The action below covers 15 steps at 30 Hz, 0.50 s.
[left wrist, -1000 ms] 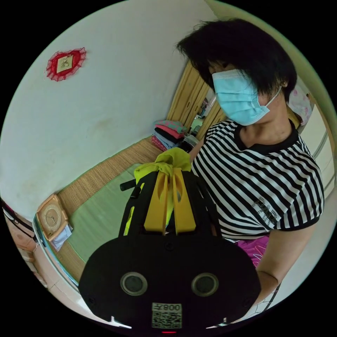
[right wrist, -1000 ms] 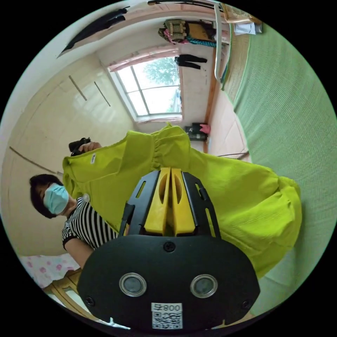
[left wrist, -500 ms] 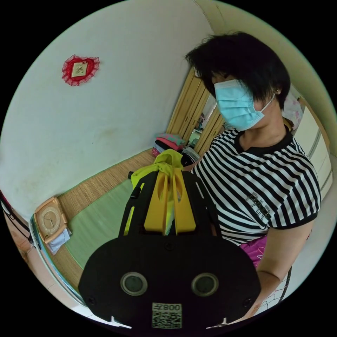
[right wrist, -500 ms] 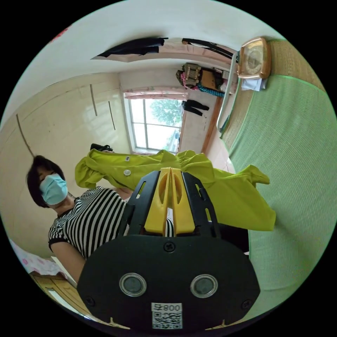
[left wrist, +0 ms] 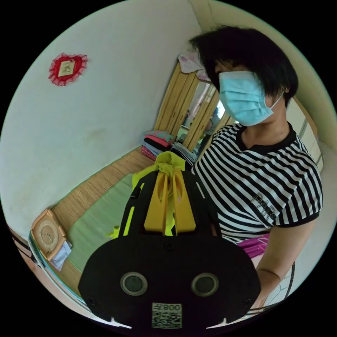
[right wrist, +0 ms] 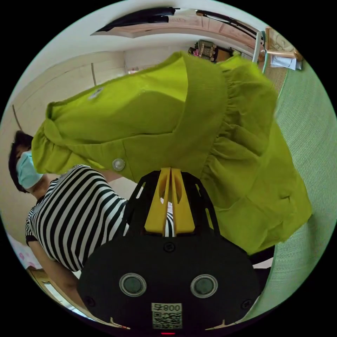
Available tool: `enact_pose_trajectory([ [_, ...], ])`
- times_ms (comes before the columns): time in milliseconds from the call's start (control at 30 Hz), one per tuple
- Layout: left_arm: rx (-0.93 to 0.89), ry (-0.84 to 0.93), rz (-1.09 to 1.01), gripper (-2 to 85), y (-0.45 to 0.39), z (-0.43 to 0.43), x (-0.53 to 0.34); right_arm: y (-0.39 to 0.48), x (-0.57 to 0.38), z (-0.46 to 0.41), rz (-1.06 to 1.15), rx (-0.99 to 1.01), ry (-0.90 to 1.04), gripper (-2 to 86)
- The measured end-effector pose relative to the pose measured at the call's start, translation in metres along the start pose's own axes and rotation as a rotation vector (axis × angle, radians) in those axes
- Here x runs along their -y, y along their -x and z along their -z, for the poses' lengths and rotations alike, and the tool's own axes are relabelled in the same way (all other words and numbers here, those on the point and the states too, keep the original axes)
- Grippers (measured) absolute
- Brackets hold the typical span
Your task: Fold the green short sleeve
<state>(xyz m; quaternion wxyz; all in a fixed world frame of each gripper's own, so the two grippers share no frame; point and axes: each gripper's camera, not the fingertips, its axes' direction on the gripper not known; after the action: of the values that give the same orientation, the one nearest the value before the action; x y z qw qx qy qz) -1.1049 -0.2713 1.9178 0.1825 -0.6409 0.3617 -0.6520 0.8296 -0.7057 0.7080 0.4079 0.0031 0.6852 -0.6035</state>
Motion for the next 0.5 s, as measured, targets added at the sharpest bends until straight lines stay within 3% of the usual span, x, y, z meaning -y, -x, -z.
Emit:
enact_pose_trajectory([
  [267,-0.006,0.074,-0.109,3.5,-0.037,0.016,-0.006,-0.008,-0.053,0.033,-0.036,-0.034,-0.119,1.0],
  [500,-0.047,0.095,-0.236,3.4,-0.064,-0.006,0.023,0.003,-0.190,0.114,-0.073,-0.076,-0.460,5.9],
])
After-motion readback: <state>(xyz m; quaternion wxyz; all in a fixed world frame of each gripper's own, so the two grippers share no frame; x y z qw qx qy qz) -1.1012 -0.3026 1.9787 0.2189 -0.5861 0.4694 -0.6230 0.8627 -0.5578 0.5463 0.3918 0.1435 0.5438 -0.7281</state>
